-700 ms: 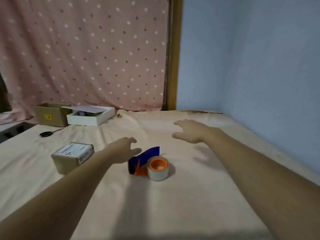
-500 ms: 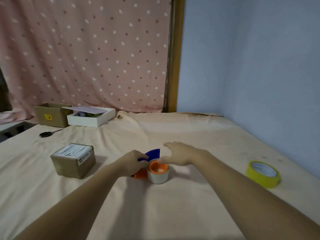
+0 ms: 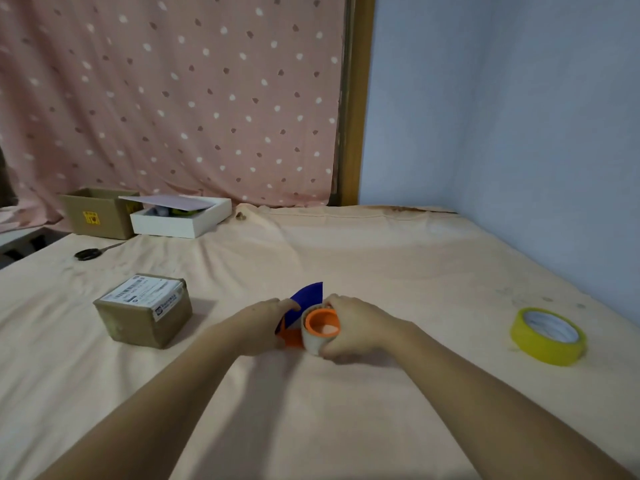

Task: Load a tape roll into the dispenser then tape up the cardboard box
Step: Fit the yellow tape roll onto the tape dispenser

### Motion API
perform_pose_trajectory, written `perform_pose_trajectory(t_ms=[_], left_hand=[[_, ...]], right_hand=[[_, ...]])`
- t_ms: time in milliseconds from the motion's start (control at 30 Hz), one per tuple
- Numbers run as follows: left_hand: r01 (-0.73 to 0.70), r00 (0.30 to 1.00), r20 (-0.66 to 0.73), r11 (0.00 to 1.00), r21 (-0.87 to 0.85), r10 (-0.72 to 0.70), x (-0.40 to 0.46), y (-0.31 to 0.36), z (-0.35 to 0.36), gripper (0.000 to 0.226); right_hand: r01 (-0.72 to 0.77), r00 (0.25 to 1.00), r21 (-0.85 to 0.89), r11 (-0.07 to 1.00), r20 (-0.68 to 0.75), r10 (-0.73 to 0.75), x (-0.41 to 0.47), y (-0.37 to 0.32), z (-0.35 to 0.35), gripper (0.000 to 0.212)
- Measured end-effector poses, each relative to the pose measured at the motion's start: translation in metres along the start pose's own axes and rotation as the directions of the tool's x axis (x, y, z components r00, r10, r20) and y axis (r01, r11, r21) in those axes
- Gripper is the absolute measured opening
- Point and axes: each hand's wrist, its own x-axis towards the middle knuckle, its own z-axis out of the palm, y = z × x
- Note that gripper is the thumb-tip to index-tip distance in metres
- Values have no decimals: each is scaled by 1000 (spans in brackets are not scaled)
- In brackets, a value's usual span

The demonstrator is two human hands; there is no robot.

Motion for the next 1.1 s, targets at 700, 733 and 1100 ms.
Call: perform_pose_trajectory(t_ms=[700, 733, 1100], left_hand=[[43, 995, 92, 998, 52, -48, -4, 15, -37, 92], [47, 996, 65, 994, 101, -54, -2, 29, -46, 89], [-346, 932, -189, 914, -212, 309, 64, 261, 36, 65]], right_hand=[[-297, 925, -208, 932, -303, 228, -40, 95, -75, 116], [-305, 905, -185, 934, -360, 224, -50, 106, -89, 105], [-459, 851, 94, 883, -239, 468, -179, 255, -128, 146]])
